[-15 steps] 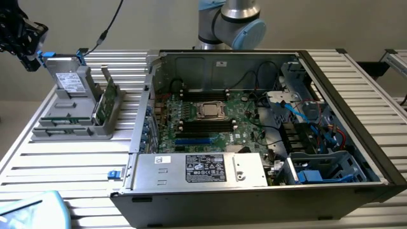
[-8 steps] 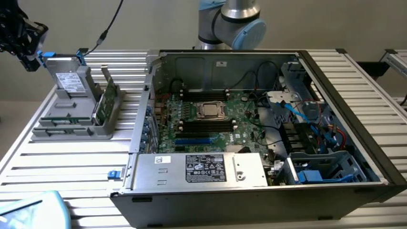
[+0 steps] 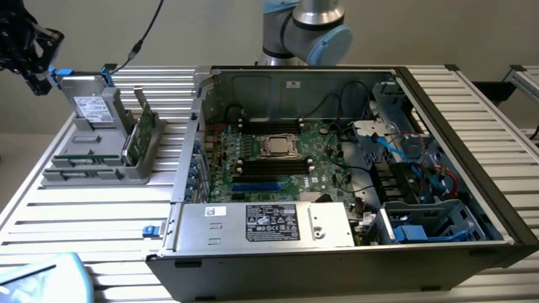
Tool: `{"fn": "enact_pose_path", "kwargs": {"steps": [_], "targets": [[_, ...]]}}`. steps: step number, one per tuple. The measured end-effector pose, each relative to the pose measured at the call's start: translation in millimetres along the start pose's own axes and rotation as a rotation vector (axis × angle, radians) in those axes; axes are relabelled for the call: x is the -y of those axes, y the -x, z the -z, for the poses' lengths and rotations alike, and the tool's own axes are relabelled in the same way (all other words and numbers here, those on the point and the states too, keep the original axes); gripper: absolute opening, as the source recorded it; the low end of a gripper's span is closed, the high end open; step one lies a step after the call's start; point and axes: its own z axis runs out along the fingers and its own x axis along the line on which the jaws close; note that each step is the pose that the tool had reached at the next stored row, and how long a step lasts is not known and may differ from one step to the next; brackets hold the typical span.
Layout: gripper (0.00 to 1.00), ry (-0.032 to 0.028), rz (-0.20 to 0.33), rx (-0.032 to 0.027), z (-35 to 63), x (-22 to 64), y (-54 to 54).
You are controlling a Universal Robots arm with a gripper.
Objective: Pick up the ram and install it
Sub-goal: 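Pick up the ram and move it above insertion slot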
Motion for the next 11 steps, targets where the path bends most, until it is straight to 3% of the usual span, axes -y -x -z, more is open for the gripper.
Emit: {"fn": "enact_pose_path", "kwargs": {"steps": [11], "targets": [[0.11, -0.0105, 0.2, -0.0096, -3.7, 0.2, 0.0]]}}
